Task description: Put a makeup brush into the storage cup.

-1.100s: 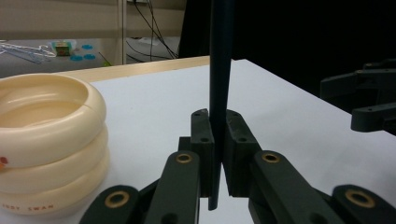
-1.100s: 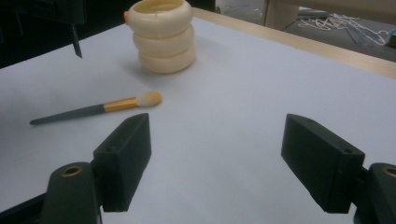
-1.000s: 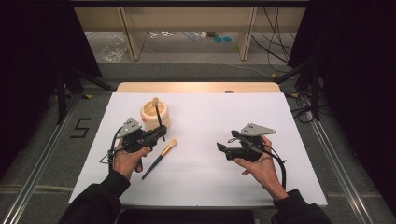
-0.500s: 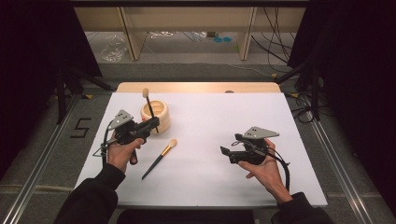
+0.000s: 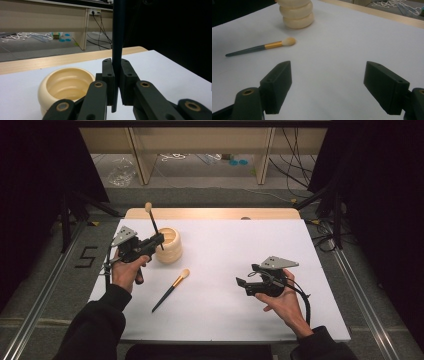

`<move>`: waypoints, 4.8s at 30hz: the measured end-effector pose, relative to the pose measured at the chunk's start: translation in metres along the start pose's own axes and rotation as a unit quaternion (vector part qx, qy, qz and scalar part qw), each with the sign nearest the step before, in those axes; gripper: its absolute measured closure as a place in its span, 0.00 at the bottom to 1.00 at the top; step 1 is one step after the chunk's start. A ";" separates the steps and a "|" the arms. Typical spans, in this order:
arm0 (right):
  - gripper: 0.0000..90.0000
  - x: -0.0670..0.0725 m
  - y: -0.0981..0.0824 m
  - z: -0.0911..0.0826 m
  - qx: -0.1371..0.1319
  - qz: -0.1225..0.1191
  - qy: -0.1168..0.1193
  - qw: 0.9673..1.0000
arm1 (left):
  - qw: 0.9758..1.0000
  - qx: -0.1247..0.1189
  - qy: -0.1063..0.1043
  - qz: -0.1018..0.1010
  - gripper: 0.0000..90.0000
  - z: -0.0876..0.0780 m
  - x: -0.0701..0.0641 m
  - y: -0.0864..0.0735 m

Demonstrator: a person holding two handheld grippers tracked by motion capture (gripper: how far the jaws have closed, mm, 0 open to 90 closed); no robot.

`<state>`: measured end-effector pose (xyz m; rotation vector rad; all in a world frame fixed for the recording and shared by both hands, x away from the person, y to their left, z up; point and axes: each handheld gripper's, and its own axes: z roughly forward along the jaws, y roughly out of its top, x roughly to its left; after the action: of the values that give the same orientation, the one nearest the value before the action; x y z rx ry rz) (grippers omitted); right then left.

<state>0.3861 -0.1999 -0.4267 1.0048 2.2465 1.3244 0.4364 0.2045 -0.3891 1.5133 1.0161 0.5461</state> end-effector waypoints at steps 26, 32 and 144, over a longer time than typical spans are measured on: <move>0.26 0.000 -0.002 0.002 0.013 0.005 0.006 1.000 | 0.999 -0.013 0.052 -0.002 0.93 0.037 0.034 0.005; 0.26 -0.001 -0.002 0.003 0.013 0.004 0.007 1.000 | 0.998 -0.009 0.057 0.008 0.93 0.044 0.034 0.000; 0.18 0.002 -0.005 0.001 -0.008 0.012 0.017 1.000 | 0.987 0.150 -0.037 0.039 0.18 -0.017 -0.045 -0.065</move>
<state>0.3838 -0.1994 -0.4315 1.0137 2.2519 1.3761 0.3810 0.1730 -0.4381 1.8326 1.0172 0.3992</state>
